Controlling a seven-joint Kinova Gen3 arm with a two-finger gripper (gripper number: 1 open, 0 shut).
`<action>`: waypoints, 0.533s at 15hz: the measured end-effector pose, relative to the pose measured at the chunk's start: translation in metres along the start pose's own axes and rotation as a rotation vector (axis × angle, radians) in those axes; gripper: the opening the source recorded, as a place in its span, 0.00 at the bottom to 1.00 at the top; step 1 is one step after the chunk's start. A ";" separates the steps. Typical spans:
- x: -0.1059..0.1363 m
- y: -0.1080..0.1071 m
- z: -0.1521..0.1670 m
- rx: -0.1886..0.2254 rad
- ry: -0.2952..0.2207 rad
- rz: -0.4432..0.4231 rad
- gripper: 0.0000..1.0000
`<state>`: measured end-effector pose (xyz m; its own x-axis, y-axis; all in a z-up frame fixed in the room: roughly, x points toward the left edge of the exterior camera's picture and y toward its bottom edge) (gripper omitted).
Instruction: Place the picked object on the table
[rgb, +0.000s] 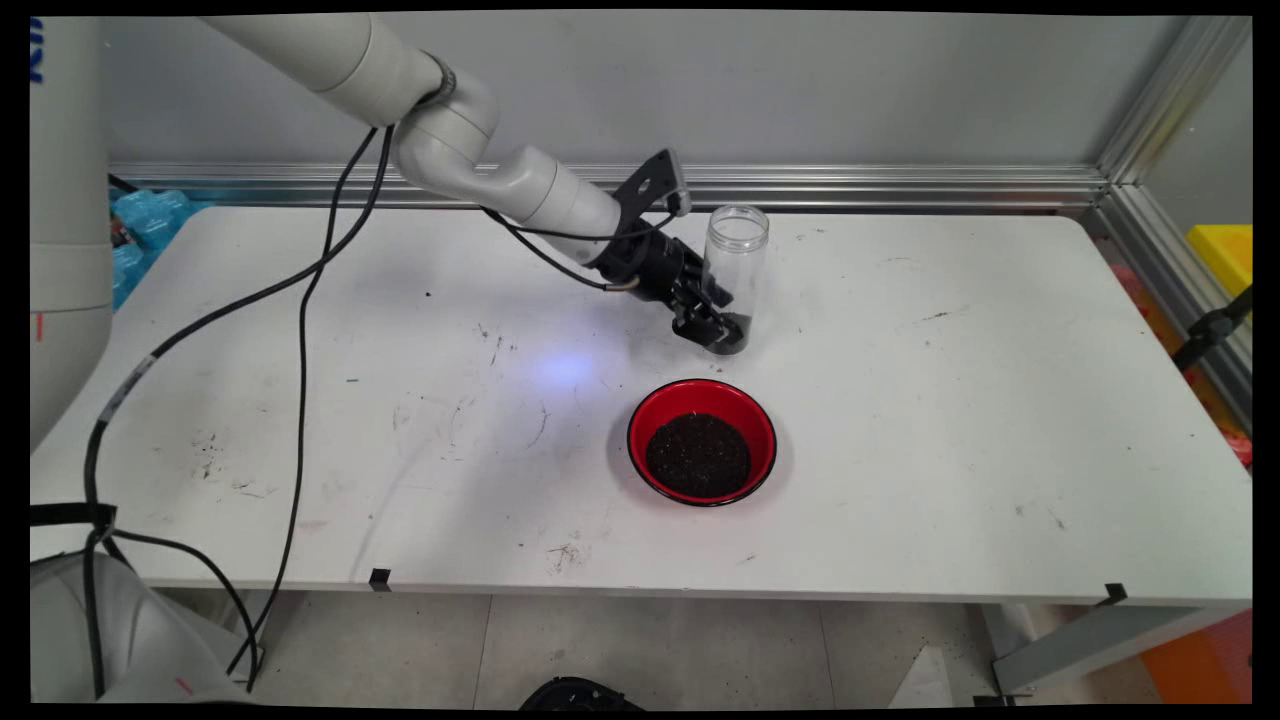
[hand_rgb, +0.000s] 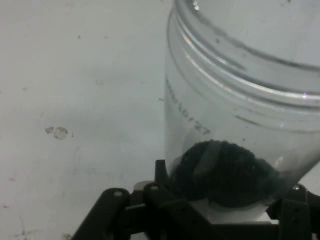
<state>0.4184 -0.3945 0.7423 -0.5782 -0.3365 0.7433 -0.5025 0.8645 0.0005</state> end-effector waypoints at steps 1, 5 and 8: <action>-0.003 0.000 0.002 0.000 0.000 -0.002 0.00; -0.011 -0.003 0.008 0.003 0.000 -0.004 0.00; -0.016 -0.004 0.011 0.003 -0.001 -0.004 0.00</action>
<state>0.4224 -0.3967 0.7230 -0.5768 -0.3405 0.7425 -0.5068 0.8620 0.0016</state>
